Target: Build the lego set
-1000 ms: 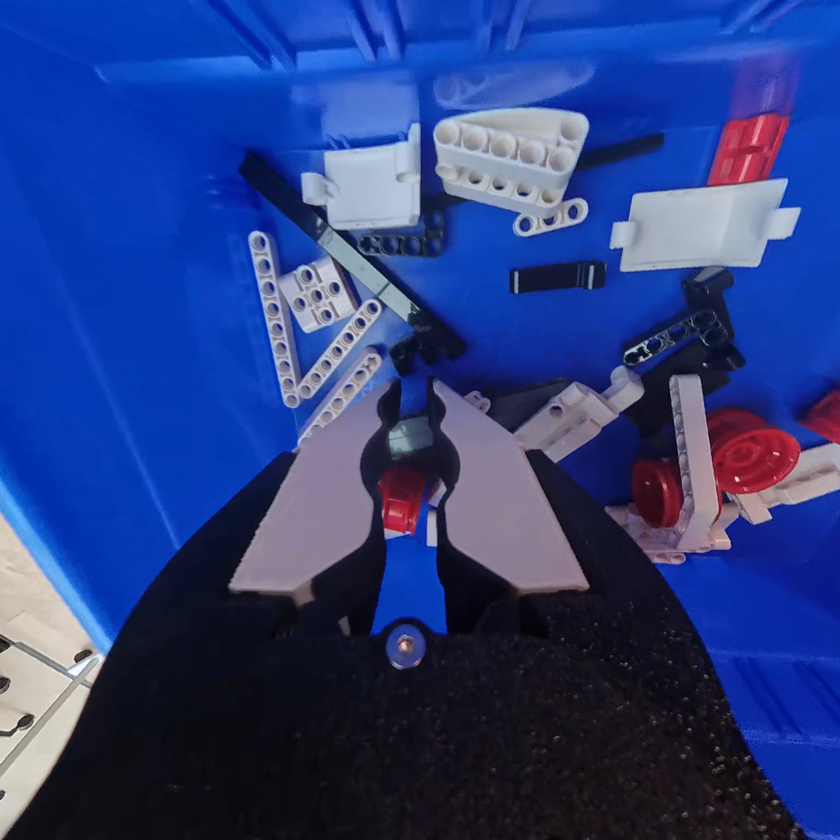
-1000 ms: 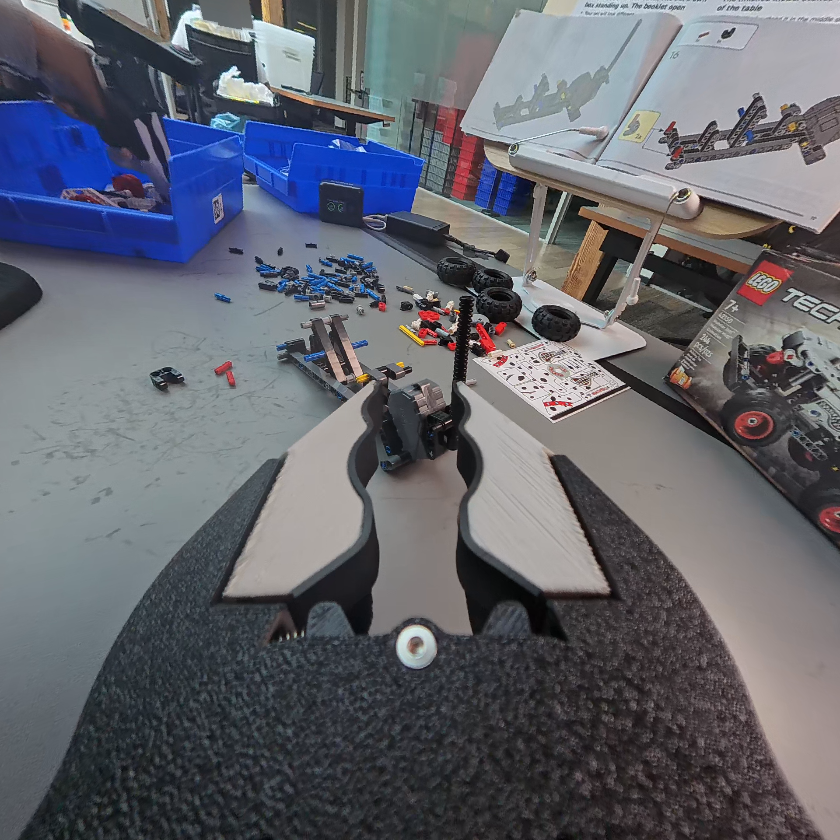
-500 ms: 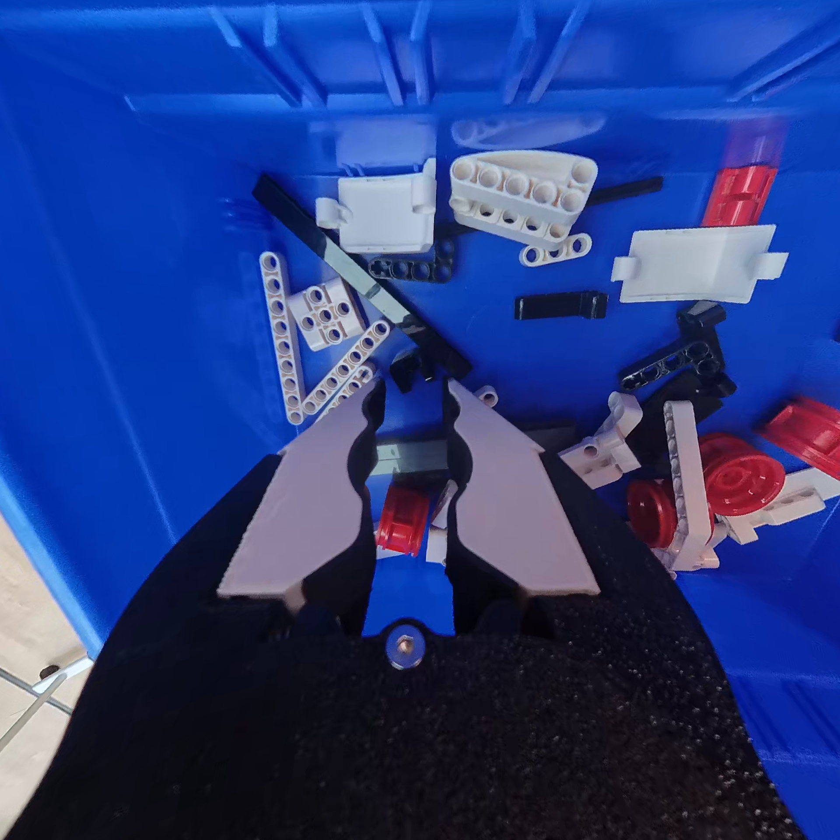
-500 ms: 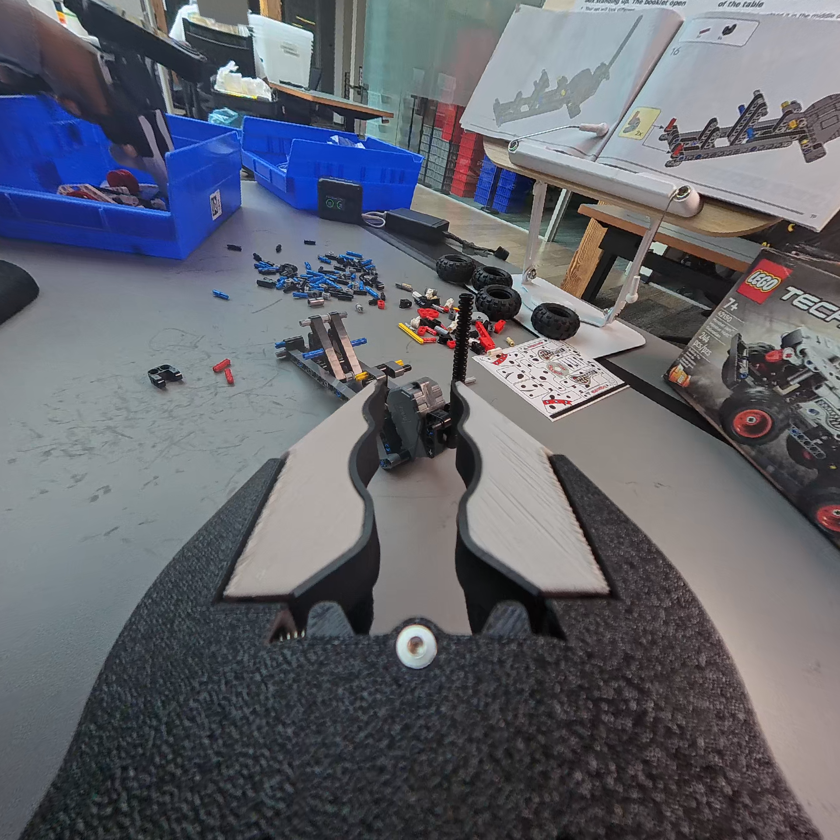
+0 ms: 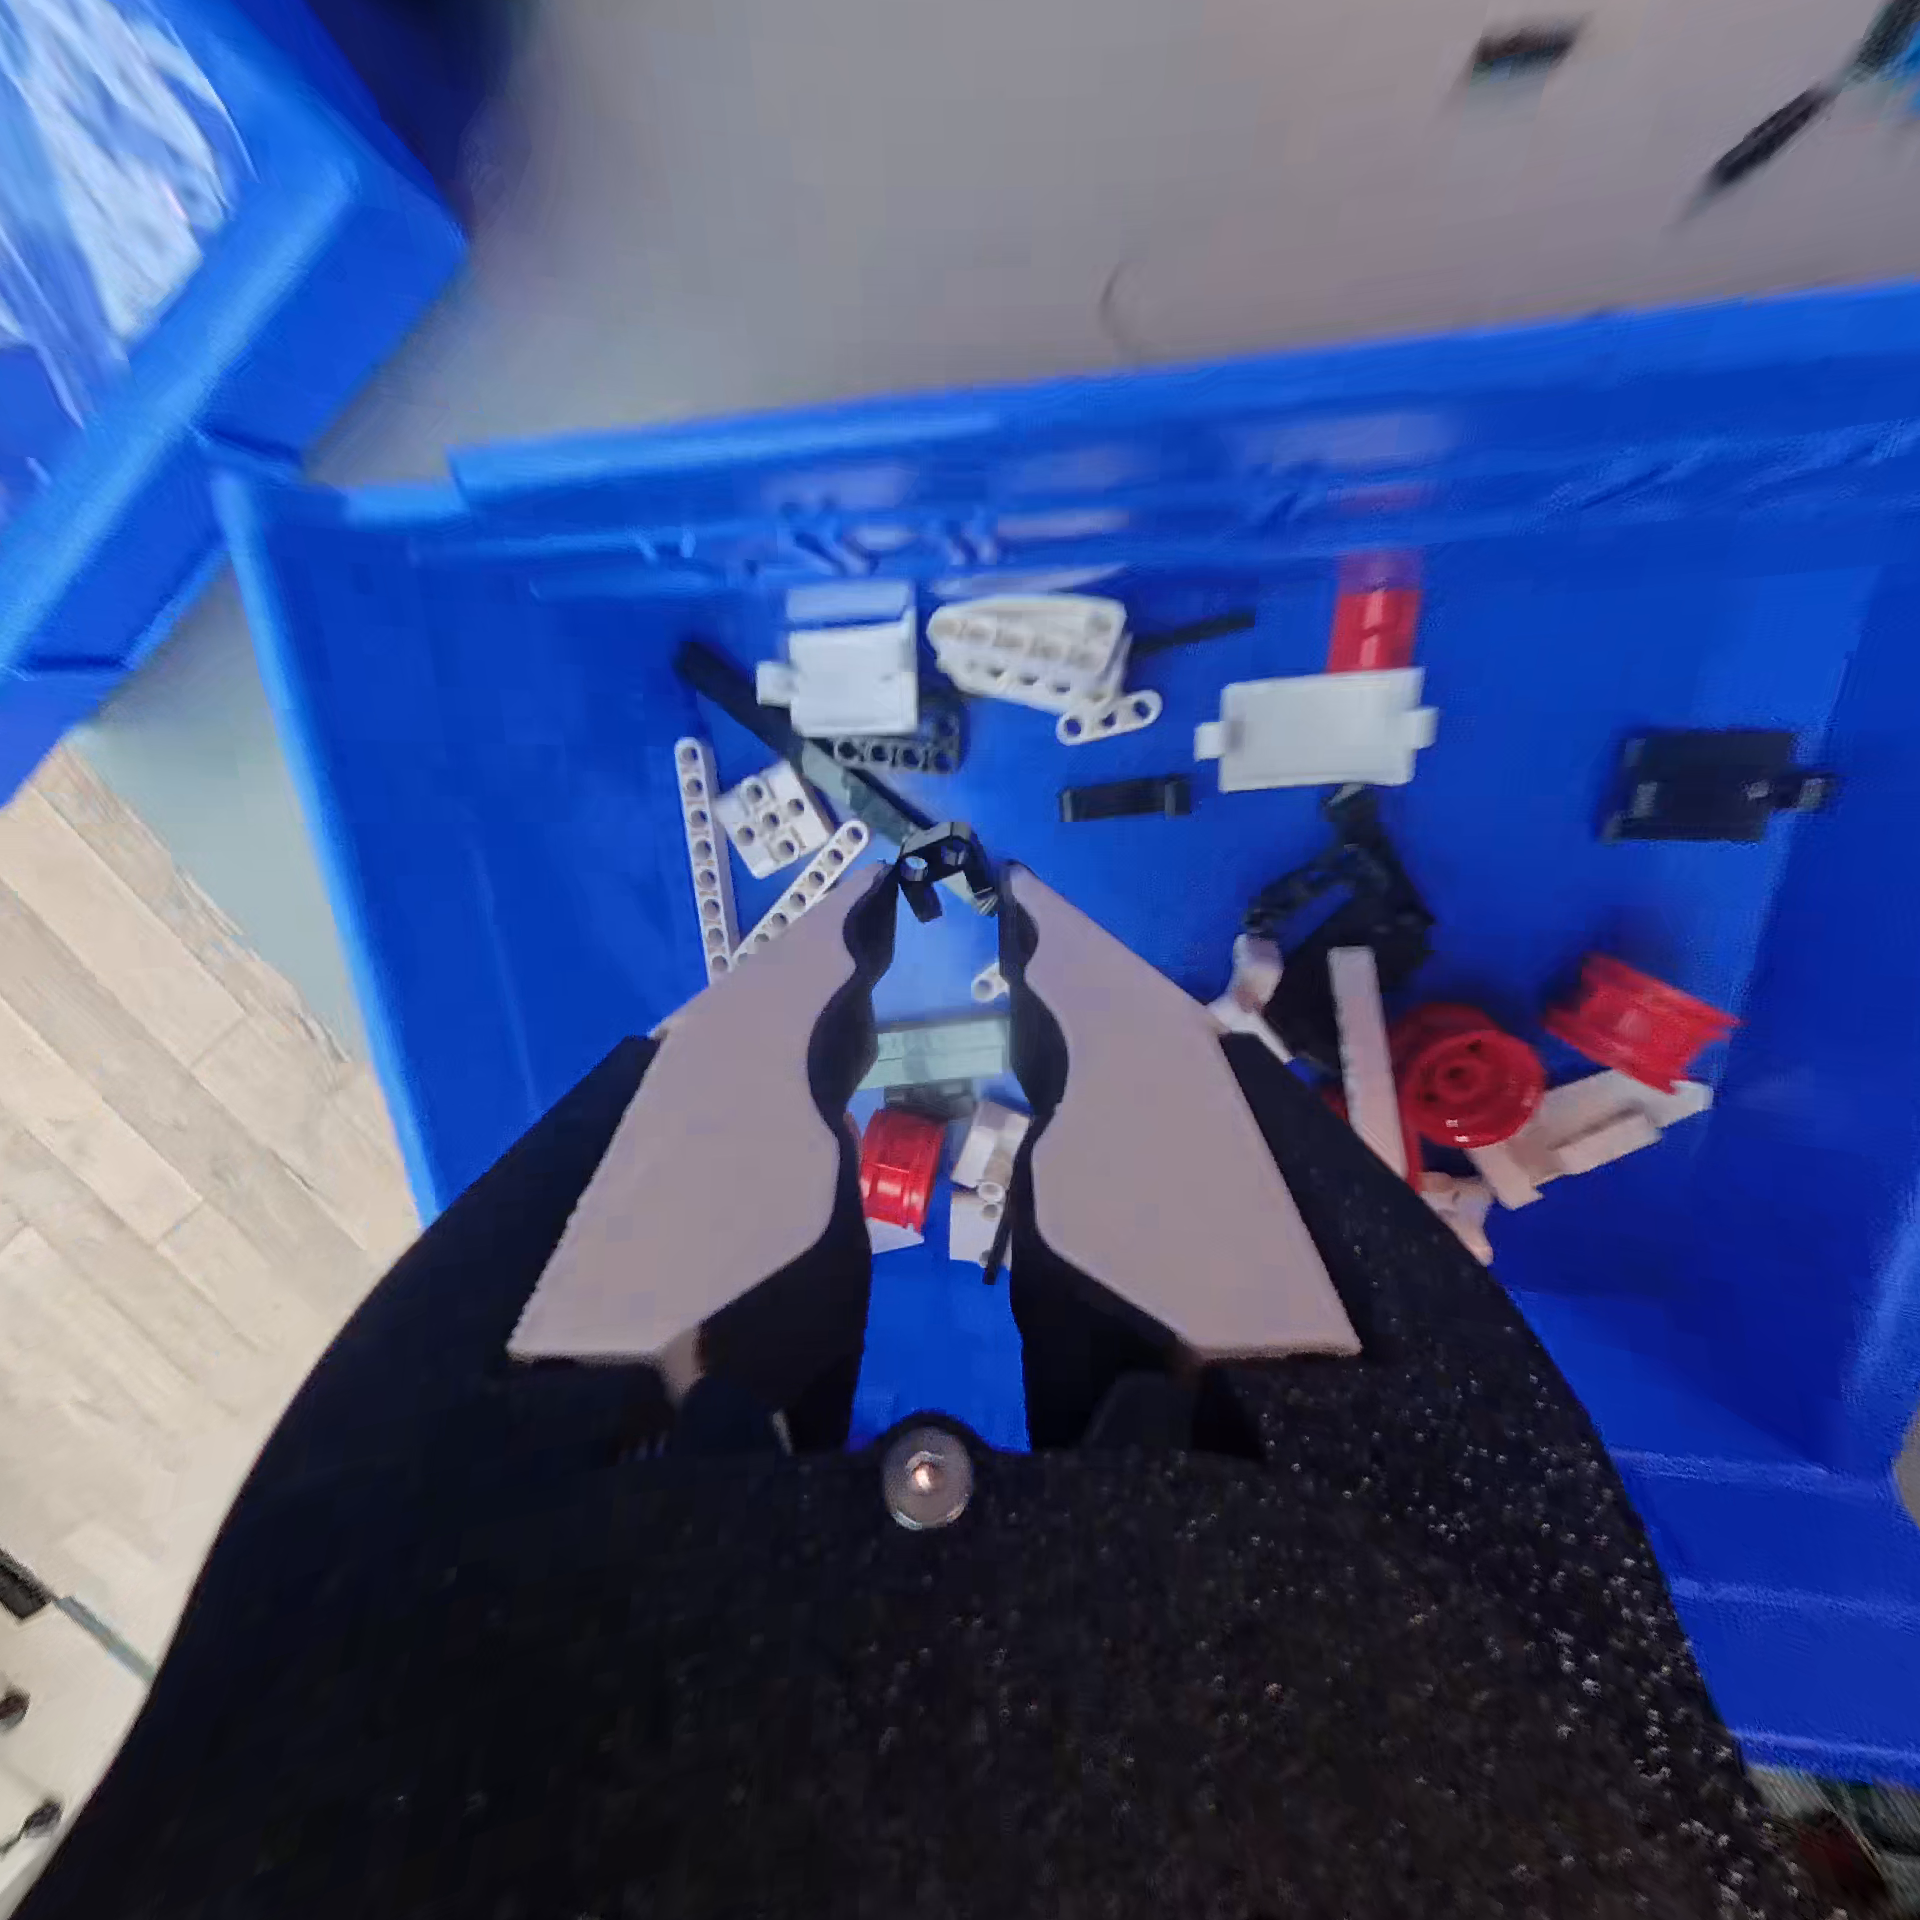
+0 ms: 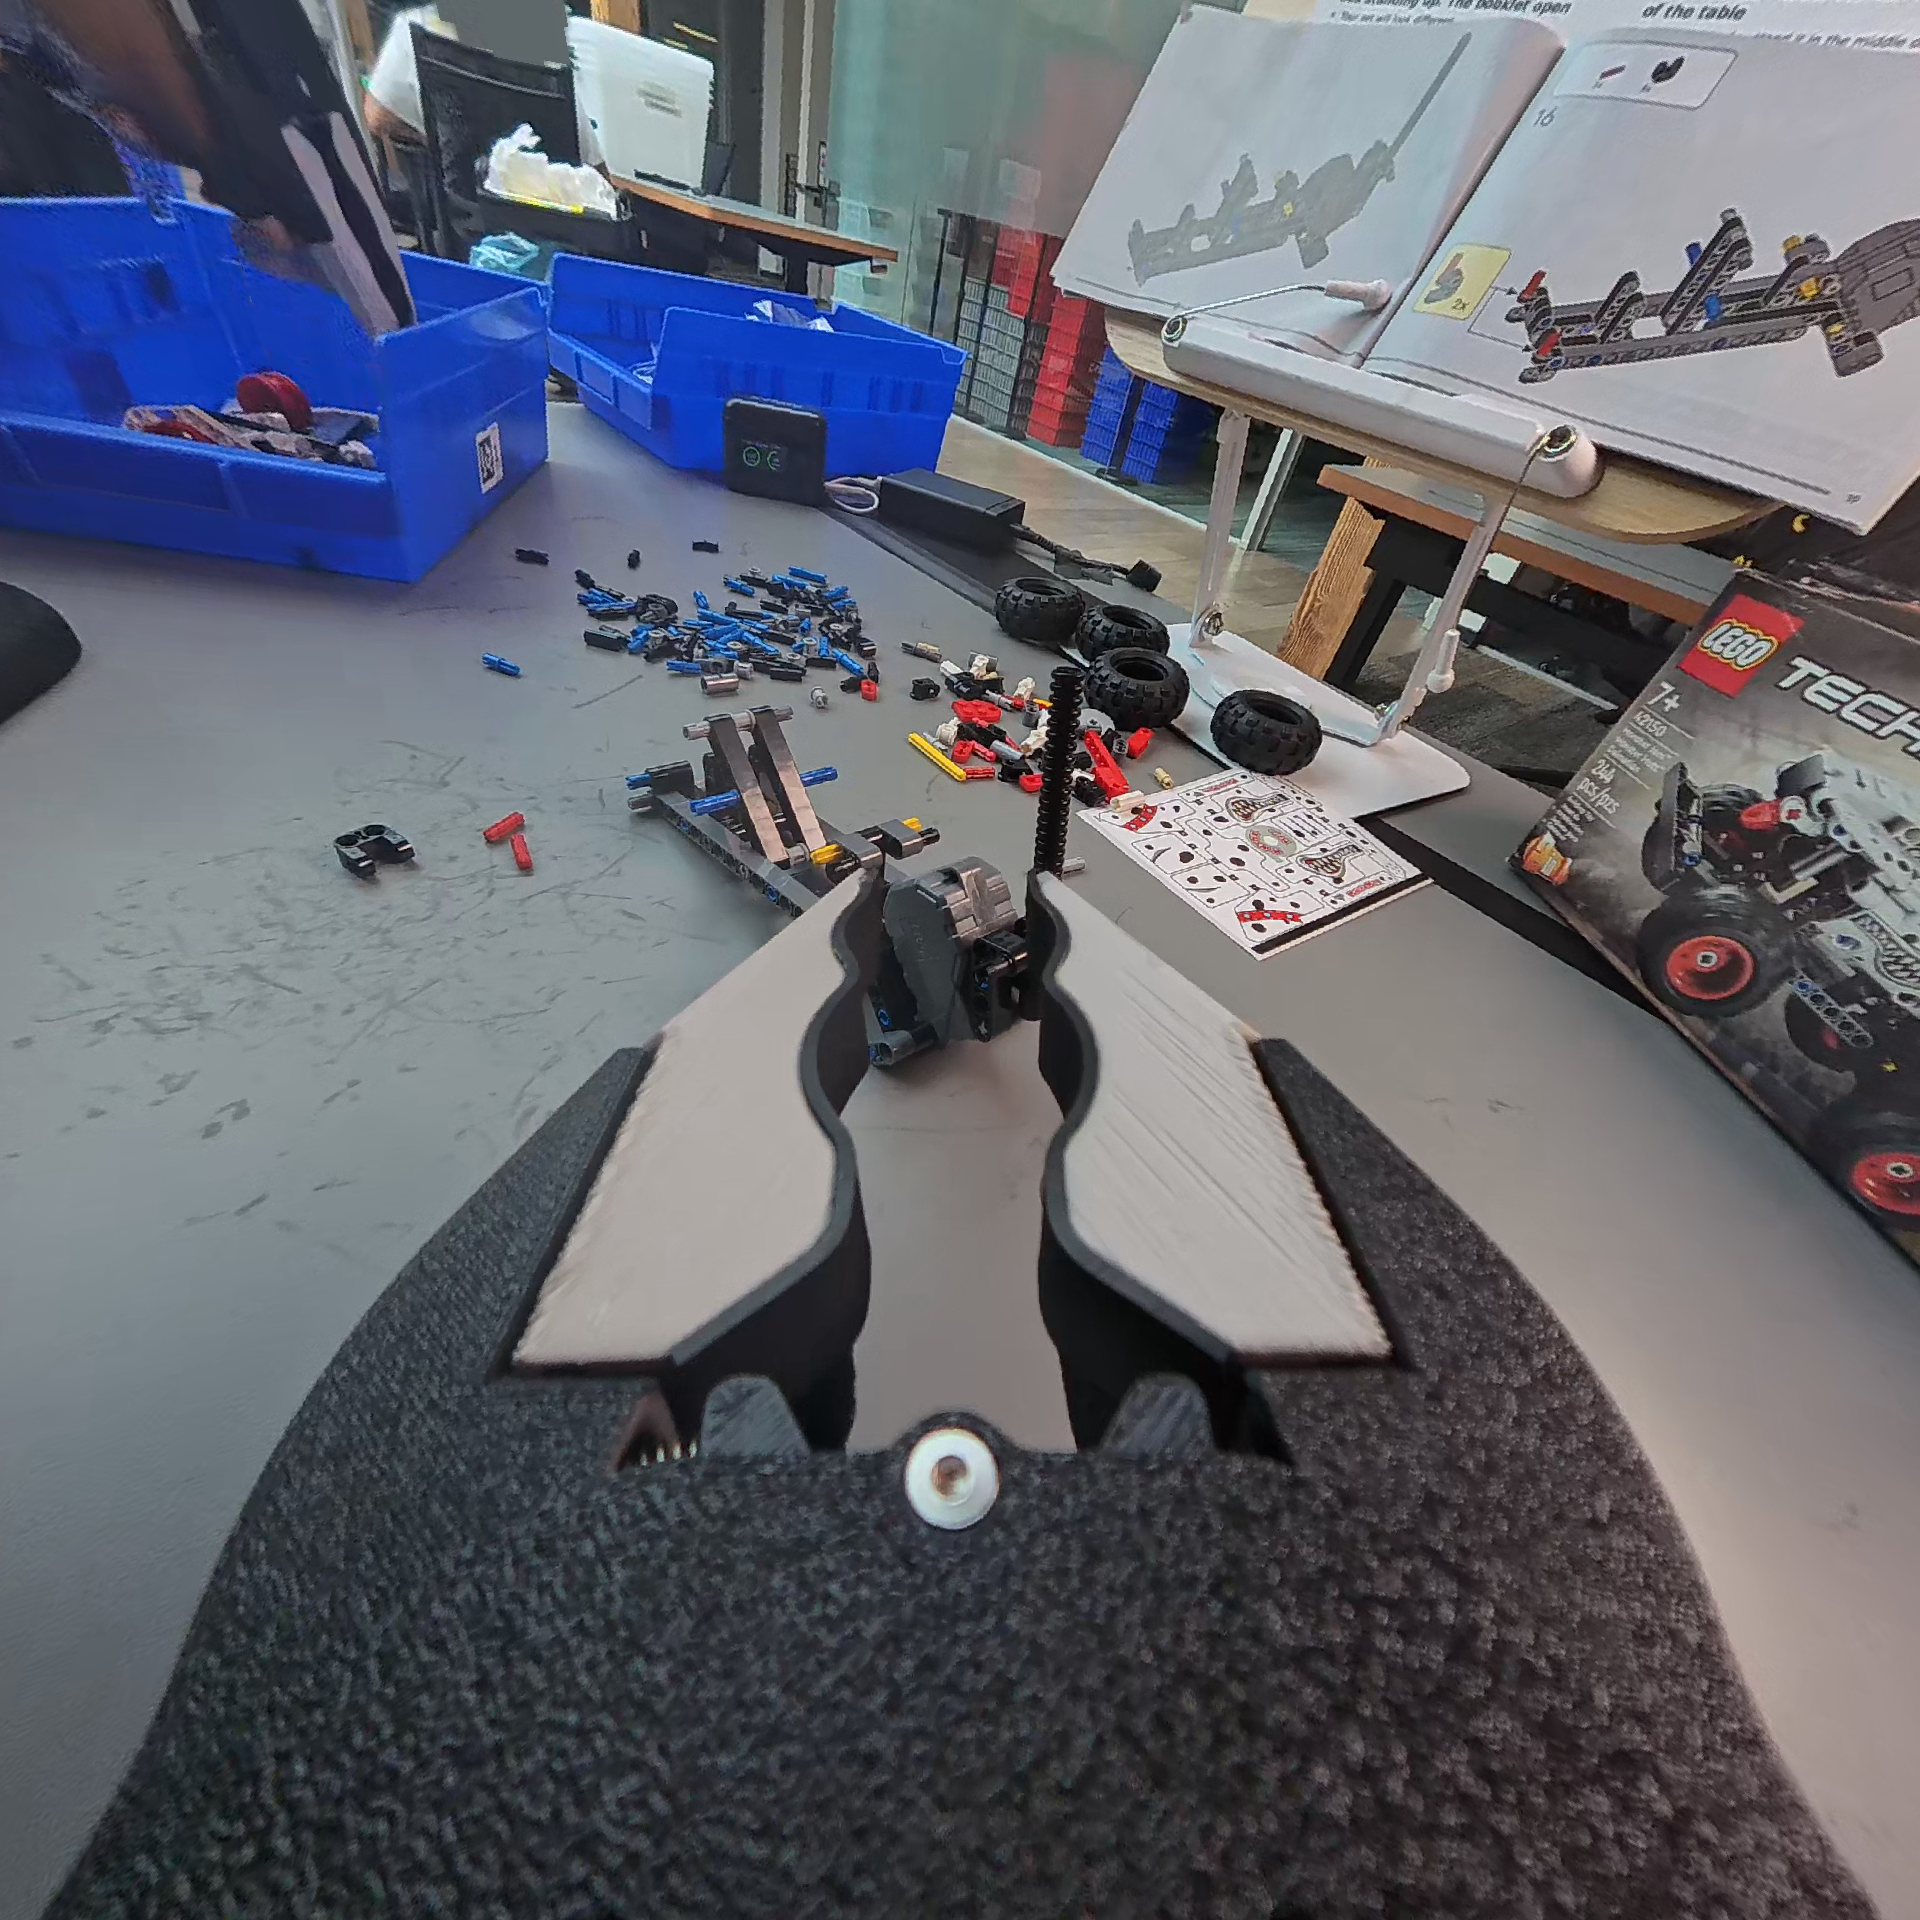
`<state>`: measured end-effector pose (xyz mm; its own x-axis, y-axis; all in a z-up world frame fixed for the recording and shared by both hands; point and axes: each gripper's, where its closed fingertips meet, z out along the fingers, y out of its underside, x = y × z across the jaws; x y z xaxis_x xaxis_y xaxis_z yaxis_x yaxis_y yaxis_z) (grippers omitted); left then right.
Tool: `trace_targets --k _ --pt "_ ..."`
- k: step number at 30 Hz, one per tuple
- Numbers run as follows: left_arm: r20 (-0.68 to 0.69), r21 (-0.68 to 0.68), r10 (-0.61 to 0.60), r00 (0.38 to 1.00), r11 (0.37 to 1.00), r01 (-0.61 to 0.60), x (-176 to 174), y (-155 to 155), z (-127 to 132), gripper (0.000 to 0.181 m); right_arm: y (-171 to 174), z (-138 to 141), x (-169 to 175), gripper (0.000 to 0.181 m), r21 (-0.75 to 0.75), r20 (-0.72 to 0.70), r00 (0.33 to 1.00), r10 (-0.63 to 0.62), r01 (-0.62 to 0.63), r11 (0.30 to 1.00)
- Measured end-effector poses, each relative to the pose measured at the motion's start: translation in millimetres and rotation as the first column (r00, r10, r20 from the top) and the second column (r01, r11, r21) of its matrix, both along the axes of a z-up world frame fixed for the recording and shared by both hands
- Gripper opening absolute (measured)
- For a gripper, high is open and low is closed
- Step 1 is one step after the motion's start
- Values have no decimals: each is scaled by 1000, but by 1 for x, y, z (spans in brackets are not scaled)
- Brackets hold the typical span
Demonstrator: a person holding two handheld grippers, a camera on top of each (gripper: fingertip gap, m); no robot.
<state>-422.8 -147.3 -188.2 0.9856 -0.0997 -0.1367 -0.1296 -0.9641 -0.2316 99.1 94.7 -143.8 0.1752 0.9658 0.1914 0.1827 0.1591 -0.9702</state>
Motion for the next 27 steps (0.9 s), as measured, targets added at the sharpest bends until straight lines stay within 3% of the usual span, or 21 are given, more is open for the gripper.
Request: trace_targets --k 3,6,9,13,17,22,27 --pt "-7 181 -110 994 977 109 55 23 56 21 0 2 -1 26 -3 -9 1000 5 -5 1000" --pt "7 264 -318 948 915 305 153 41 83 20 -3 5 -2 26 6 -17 1000 15 -15 1000" --pt "29 264 -531 847 821 506 256 51 68 21 -8 10 -2 26 26 -22 999 28 -27 999" --pt "117 245 -714 691 695 676 362 58 13 21 -15 11 -2 26 47 -17 999 46 -45 998" --pt "150 222 -773 617 634 741 404 70 -25 21 -20 8 -4 26 66 4 998 62 -62 996" --pt "157 213 -805 572 593 776 421 73 -36 21 -25 8 -5 26 81 14 997 75 -76 994" --pt "154 237 -858 491 514 824 448 63 -40 21 -25 5 -5 26 78 27 997 78 -80 994"
